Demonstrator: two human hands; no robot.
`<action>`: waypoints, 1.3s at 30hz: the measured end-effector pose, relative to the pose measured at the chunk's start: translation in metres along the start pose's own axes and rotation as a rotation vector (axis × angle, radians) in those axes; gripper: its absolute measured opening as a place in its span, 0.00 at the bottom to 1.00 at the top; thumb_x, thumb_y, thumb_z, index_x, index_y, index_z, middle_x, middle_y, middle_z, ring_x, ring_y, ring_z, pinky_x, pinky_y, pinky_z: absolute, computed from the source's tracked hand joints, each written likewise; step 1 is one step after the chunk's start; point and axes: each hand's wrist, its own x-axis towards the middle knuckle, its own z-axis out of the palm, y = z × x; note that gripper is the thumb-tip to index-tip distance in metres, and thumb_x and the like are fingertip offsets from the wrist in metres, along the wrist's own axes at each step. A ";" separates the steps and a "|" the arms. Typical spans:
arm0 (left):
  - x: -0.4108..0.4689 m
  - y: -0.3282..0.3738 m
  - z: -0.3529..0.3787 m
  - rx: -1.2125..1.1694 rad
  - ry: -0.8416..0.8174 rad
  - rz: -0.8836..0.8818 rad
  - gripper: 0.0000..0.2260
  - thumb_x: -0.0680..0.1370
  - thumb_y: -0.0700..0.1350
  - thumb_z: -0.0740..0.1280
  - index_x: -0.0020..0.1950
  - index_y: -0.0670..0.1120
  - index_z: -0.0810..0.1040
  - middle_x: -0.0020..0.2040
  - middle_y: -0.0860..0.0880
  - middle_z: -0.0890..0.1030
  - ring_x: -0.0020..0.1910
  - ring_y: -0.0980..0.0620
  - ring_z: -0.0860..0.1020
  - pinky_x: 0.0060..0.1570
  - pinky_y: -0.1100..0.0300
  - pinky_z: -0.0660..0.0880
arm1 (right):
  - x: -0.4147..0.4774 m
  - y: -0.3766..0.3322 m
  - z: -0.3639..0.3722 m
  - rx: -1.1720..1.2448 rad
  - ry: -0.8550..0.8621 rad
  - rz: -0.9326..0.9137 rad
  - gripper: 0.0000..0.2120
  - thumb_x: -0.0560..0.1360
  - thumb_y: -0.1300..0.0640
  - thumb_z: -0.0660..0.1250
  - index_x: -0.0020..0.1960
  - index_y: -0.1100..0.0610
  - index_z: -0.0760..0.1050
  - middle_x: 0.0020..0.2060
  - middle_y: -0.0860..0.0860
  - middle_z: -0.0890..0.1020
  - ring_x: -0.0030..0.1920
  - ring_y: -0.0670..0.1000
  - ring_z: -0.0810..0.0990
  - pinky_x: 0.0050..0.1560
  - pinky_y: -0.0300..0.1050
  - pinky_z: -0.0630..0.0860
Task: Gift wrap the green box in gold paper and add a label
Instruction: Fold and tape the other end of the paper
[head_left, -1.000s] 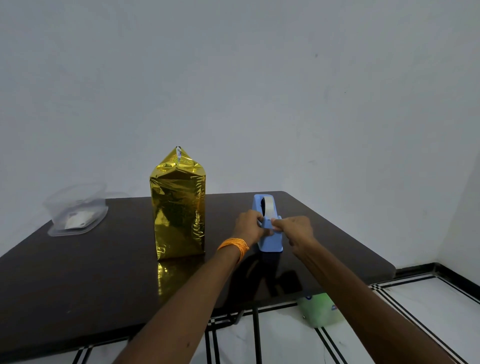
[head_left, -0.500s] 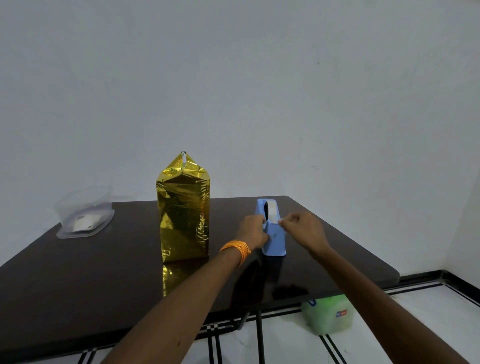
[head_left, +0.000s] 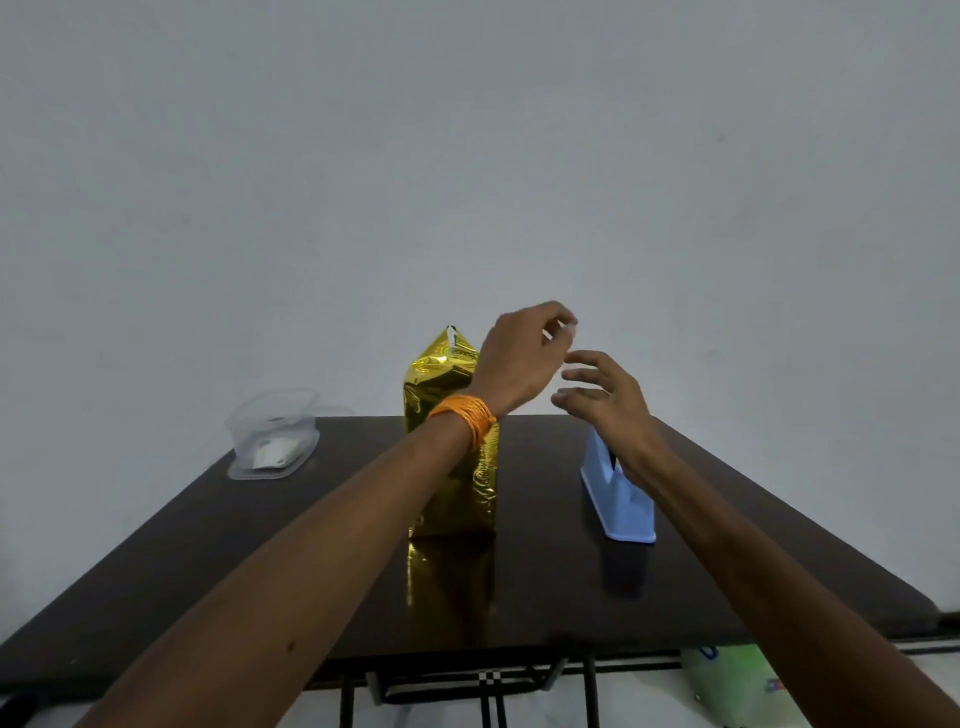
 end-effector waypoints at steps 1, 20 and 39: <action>0.003 0.002 -0.012 -0.042 0.034 -0.008 0.10 0.81 0.46 0.62 0.54 0.46 0.82 0.45 0.51 0.83 0.43 0.54 0.81 0.45 0.58 0.79 | 0.003 -0.003 0.008 -0.007 -0.076 -0.041 0.23 0.72 0.62 0.75 0.62 0.45 0.75 0.56 0.52 0.82 0.55 0.49 0.83 0.55 0.48 0.82; -0.022 -0.095 -0.099 -0.222 -0.214 -0.371 0.15 0.75 0.46 0.66 0.61 0.48 0.79 0.56 0.47 0.81 0.56 0.50 0.78 0.50 0.60 0.77 | 0.036 -0.015 0.089 -0.001 -0.056 -0.204 0.27 0.74 0.58 0.74 0.70 0.48 0.69 0.37 0.53 0.86 0.44 0.51 0.85 0.53 0.49 0.81; -0.004 -0.090 -0.079 -0.044 0.066 -0.249 0.10 0.76 0.49 0.72 0.41 0.43 0.85 0.35 0.51 0.82 0.37 0.55 0.80 0.38 0.65 0.71 | 0.032 -0.020 0.087 -0.089 0.071 -0.343 0.31 0.75 0.60 0.73 0.73 0.49 0.65 0.48 0.47 0.83 0.51 0.44 0.83 0.57 0.38 0.78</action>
